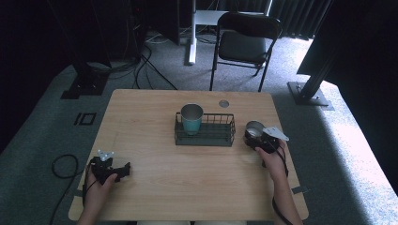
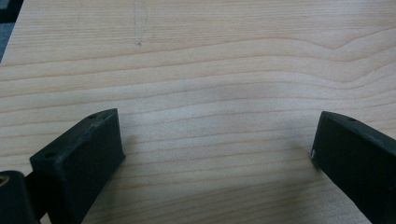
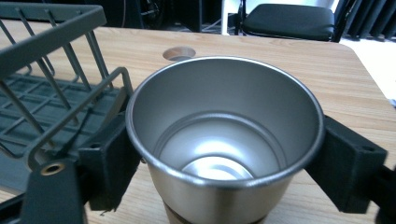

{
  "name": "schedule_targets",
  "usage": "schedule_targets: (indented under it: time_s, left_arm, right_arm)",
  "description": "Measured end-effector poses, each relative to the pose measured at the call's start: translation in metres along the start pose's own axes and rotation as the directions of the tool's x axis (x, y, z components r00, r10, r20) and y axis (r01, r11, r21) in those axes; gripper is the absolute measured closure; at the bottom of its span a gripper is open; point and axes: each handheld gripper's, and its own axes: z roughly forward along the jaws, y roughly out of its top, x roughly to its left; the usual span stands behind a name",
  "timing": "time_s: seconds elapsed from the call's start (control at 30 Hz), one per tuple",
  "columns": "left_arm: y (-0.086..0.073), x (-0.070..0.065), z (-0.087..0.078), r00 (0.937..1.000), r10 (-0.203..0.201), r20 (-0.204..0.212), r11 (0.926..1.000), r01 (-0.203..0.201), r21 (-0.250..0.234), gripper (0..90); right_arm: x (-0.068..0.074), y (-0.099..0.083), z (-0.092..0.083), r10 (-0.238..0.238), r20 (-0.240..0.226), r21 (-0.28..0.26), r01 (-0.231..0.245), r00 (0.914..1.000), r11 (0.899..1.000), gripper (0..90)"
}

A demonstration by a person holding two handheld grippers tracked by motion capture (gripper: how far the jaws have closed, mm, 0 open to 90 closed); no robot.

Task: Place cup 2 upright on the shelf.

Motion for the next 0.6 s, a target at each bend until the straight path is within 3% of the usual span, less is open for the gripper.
schedule_targets:
  time_s: [0.6]
  left_arm:
    - [0.000,0.000,0.000,1.0000,0.001,0.000,1.0000,-0.001,0.001,2.6]
  right_arm:
    - [-0.006,0.008,-0.011,-0.001,0.002,0.034,0.001,1.0000,0.999,18.0]
